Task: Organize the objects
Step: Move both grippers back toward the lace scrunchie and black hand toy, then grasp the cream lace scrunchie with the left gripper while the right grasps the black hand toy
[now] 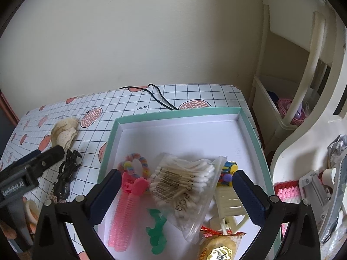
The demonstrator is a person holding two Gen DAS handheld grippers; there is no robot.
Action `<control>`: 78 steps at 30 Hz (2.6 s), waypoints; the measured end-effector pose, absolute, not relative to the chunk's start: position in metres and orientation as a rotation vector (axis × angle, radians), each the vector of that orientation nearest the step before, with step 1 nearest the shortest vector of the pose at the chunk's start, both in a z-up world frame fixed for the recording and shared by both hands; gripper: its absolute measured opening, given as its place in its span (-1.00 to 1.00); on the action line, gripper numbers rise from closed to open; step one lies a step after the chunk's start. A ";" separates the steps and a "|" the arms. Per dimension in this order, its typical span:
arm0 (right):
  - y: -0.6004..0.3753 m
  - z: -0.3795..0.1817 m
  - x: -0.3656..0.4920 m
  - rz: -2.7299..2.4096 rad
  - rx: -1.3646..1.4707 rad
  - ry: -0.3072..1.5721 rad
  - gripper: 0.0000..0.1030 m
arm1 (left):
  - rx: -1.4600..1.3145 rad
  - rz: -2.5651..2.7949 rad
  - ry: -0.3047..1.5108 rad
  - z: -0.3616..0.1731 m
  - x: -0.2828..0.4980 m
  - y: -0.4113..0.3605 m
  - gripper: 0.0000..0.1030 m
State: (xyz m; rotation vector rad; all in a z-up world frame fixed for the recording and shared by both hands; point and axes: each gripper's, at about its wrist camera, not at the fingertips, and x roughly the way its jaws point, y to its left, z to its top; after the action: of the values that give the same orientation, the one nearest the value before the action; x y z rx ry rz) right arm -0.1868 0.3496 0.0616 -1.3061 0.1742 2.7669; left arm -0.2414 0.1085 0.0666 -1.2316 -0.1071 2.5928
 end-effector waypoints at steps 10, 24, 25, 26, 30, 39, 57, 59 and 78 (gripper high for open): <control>0.313 0.092 -0.194 2.844 -1.272 0.164 1.00 | -1.249 2.618 -0.238 0.082 -0.264 0.058 1.00; 0.223 0.073 -0.228 2.871 -1.464 0.145 1.00 | -1.309 2.581 -0.176 0.089 -0.303 0.034 1.00; 0.216 0.069 -0.231 2.873 -1.476 0.134 1.00 | -1.314 2.580 -0.171 0.088 -0.306 0.033 1.00; 0.210 0.066 -0.233 2.873 -1.484 0.123 1.00 | -1.320 2.575 -0.172 0.086 -0.310 0.032 1.00; 0.193 0.055 -0.239 2.879 -1.529 0.092 1.00 | -1.355 2.567 -0.170 0.073 -0.322 0.028 1.00; 0.174 0.026 -0.244 2.833 -1.610 0.007 1.00 | -1.367 2.532 -0.101 0.049 -0.331 0.037 1.00; 0.164 0.004 -0.247 2.787 -1.677 -0.057 0.85 | -1.415 2.501 -0.076 0.026 -0.339 0.042 0.58; 0.163 0.002 -0.247 2.782 -1.681 -0.058 0.79 | -1.415 2.505 -0.073 0.026 -0.339 0.041 0.51; 0.164 0.006 -0.246 2.766 -1.658 -0.089 0.09 | -1.450 2.512 -0.036 0.018 -0.335 0.040 -0.38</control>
State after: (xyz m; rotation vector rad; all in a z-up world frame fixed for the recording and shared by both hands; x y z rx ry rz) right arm -0.2461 0.1645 0.0056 -1.6580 -0.0887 2.7661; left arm -0.3352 0.0401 0.0178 -1.4496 -0.0358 2.5120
